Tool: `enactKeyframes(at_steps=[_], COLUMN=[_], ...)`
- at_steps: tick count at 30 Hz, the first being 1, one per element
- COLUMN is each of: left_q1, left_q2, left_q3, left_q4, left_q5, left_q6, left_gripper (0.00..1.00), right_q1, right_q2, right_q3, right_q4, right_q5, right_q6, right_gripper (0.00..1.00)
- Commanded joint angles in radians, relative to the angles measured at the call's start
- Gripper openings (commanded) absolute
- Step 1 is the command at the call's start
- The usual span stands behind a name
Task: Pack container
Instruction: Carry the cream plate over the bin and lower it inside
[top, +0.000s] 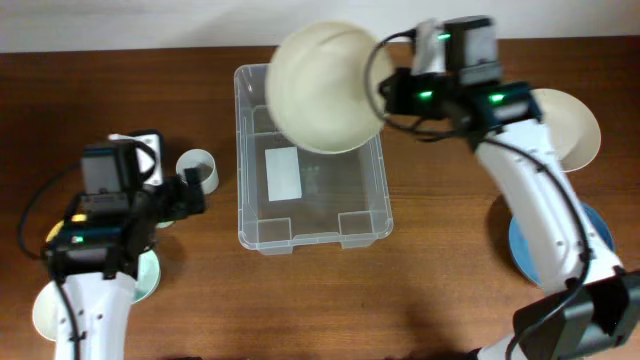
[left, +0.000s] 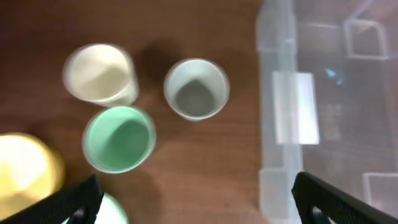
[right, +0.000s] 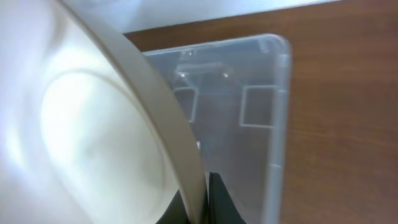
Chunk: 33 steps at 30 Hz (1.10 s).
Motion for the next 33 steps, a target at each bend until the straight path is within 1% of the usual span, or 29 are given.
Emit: enactKeyframes(at_steps=[1,5,9,14,17,29,31,33], left_q1=[0.091,0.219,0.278,0.278,0.278,0.278,0.277,0.277], left_q2=[-0.021,-0.021,-0.018,-0.008,-0.004,0.026,0.037,0.05], left_q3=[0.138,0.22,0.227,0.227,0.227,0.227,0.227,0.227], left_q4=[-0.057,-0.087,-0.087,-0.087,-0.087,-0.087,-0.087,-0.087], left_q5=[-0.087,-0.085,-0.069,-0.069,-0.069,-0.066,-0.059,-0.045], left_q6=[-0.013,-0.013,-0.013,-0.013,-0.013,-0.013,-0.013,-0.012], left_gripper=[1.0,1.0,1.0,1.0,1.0,1.0,1.0,1.0], right_q1=[0.093,0.163,0.172,0.172,0.171,0.171,0.171,0.171], right_q2=[0.003,0.058,0.137,0.256,0.298,0.373,0.373,0.373], right_q3=[0.021,0.021,0.021,0.021,0.021,0.021,0.021,0.021], right_q4=[0.029,0.051,0.053,0.058,0.058,0.079,0.079,0.079], right_q5=[0.198,0.299,0.315,0.316,0.319,0.346,0.346,0.346], right_q6=[0.022,0.012,0.011,-0.043,-0.064,-0.076,-0.102,-0.121], right_gripper=[0.04,0.04,0.04,0.04,0.04,0.04,0.13,0.18])
